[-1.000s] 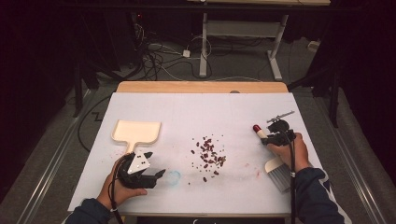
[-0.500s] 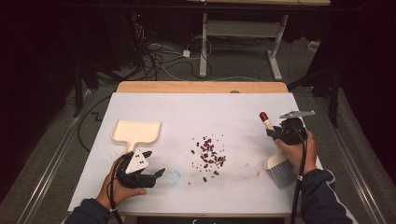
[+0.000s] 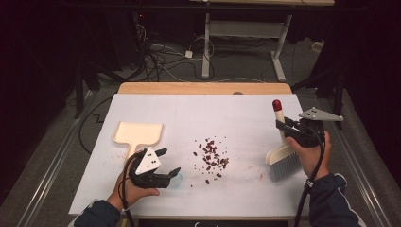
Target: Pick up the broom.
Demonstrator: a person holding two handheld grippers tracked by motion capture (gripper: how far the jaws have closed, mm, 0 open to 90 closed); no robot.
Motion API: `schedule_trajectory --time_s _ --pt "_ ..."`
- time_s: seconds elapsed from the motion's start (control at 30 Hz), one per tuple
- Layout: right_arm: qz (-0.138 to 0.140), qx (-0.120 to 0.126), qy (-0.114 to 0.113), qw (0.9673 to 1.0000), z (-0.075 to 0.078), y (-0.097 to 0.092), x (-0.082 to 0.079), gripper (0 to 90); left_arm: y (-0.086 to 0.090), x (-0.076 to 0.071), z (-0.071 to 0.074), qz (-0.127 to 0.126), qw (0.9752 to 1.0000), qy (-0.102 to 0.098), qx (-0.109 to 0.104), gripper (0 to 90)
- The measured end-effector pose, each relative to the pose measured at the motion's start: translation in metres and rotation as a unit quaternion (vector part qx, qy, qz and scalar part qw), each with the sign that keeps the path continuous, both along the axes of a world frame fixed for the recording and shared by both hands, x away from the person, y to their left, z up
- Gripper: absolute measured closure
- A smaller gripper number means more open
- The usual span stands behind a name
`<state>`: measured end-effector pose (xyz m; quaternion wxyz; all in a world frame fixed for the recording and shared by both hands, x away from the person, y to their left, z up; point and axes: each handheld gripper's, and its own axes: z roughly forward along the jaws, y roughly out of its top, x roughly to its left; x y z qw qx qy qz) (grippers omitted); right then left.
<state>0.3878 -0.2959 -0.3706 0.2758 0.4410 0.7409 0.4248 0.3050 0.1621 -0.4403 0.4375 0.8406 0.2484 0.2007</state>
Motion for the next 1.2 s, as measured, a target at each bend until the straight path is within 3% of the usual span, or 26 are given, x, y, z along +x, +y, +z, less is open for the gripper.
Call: schedule_trajectory --time_s 0.23,0.4,0.63,0.7,0.8,0.9,1.0,1.07,1.2 --pt "-0.002 0.021 -0.043 0.9988 0.012 0.010 -0.013 70.5 -0.033 0.005 0.012 -0.036 0.9992 -0.016 -0.001 22.8" --pt "0.011 0.029 -0.064 0.9974 0.020 0.022 -0.024 70.5 -0.066 0.009 0.021 -0.072 0.9970 -0.015 -0.023 22.8" --pt "0.031 0.039 -0.108 0.9929 0.033 0.046 -0.045 70.4 -0.137 0.010 0.033 -0.141 0.9882 0.001 -0.061 22.9" --pt "0.036 0.042 -0.119 0.9914 0.036 0.052 -0.050 70.4 -0.151 0.011 0.034 -0.145 0.9869 0.007 -0.071 22.9" --pt "0.042 0.048 -0.131 0.9894 0.038 0.063 -0.059 70.4 -0.167 0.016 0.036 -0.143 0.9840 0.028 -0.102 23.7" --pt "0.053 0.051 -0.145 0.9867 0.040 0.074 -0.069 70.3 -0.174 0.022 0.036 -0.137 0.9802 0.050 -0.133 28.1" --pt "0.071 0.052 -0.157 0.9836 0.042 0.084 -0.079 70.3 -0.180 0.025 0.034 -0.124 0.9828 0.048 -0.128 34.7" --pt "0.086 0.051 -0.160 0.9821 0.043 0.092 -0.085 70.3 -0.180 0.026 0.033 -0.132 0.9802 0.053 -0.137 40.0" --pt "0.098 0.042 -0.171 0.9794 0.045 0.101 -0.095 70.2 -0.174 0.026 0.033 -0.138 0.9818 0.039 -0.124 54.0"
